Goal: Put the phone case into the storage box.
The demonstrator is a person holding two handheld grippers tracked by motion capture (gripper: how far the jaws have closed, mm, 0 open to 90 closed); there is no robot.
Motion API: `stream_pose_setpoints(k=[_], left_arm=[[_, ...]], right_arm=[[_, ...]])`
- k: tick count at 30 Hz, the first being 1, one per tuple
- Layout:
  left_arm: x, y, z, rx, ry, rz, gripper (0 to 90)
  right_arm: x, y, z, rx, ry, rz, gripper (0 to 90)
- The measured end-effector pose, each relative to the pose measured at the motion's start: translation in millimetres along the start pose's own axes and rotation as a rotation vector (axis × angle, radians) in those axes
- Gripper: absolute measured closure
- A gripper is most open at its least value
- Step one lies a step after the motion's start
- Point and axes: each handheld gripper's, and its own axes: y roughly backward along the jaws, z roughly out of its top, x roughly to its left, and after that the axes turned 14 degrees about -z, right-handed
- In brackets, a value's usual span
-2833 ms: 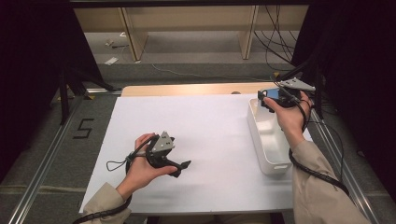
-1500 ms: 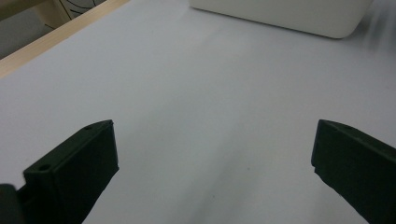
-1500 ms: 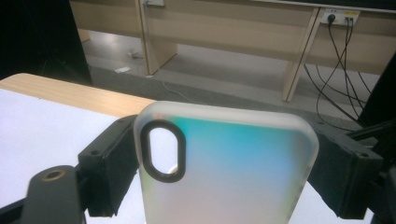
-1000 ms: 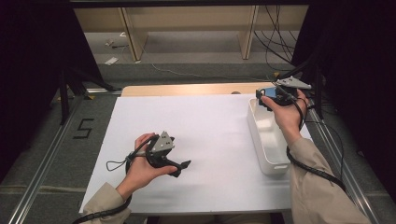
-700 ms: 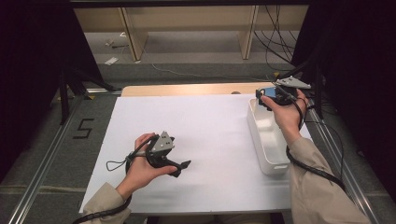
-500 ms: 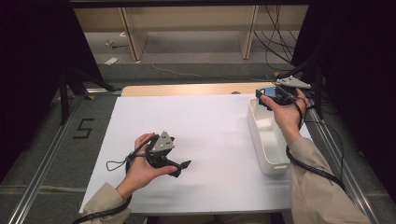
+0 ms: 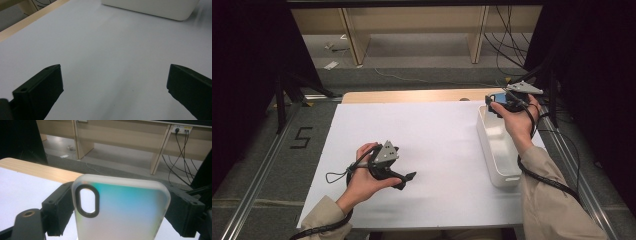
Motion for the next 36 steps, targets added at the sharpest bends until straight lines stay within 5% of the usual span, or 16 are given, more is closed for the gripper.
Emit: stream_pose_setpoints(k=[36], left_arm=[[0.3, -0.9, -0.8, -0.003, 0.005, -0.003, 0.0]], right_arm=[[0.3, -7.4, -0.9, 0.002, 0.009, -0.008, 18.3]])
